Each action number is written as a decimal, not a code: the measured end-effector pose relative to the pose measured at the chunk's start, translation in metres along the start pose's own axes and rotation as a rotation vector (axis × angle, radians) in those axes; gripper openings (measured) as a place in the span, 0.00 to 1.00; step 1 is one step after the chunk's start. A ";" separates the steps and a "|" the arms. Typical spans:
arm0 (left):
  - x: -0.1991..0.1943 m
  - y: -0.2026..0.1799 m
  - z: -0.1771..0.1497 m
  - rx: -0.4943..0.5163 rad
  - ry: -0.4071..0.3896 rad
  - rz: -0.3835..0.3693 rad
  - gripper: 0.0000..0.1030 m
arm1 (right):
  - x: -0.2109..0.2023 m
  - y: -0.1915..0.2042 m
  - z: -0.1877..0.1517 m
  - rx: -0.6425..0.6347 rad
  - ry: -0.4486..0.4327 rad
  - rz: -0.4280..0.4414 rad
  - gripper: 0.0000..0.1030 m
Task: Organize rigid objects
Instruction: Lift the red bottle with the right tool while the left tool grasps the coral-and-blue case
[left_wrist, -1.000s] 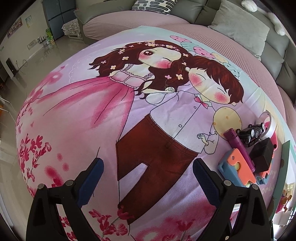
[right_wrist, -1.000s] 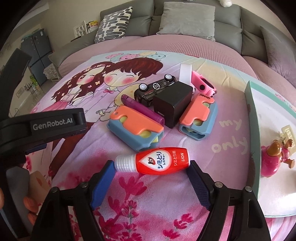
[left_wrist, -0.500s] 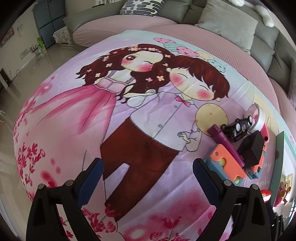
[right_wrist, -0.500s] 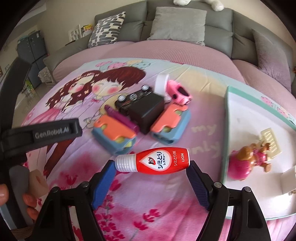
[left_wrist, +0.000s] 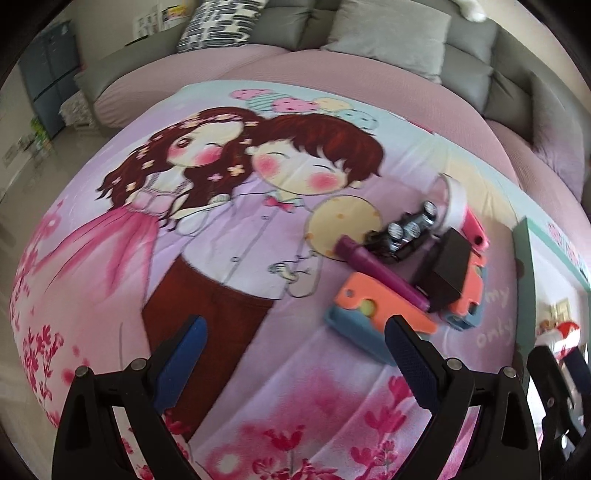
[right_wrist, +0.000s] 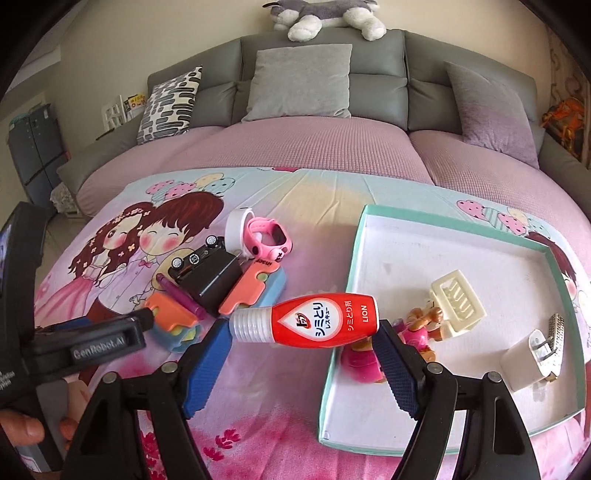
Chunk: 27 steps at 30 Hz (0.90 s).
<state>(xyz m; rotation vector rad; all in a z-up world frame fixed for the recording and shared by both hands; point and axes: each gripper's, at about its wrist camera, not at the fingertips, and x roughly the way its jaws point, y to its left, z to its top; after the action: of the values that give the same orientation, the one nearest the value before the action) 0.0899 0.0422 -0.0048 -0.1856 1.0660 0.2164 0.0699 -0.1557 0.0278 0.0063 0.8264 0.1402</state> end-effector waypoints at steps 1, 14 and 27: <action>0.002 -0.005 0.000 0.019 0.002 -0.011 0.94 | 0.000 -0.001 0.000 0.002 0.000 0.000 0.78; 0.007 -0.030 -0.003 0.104 0.001 -0.066 0.94 | 0.000 -0.007 -0.002 0.026 0.014 0.002 0.78; 0.023 -0.039 -0.006 0.134 0.021 -0.034 0.94 | 0.002 -0.009 -0.002 0.037 0.027 0.006 0.78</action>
<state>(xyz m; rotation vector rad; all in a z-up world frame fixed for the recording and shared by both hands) 0.1061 0.0053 -0.0256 -0.0856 1.0929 0.1119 0.0709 -0.1641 0.0248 0.0422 0.8555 0.1305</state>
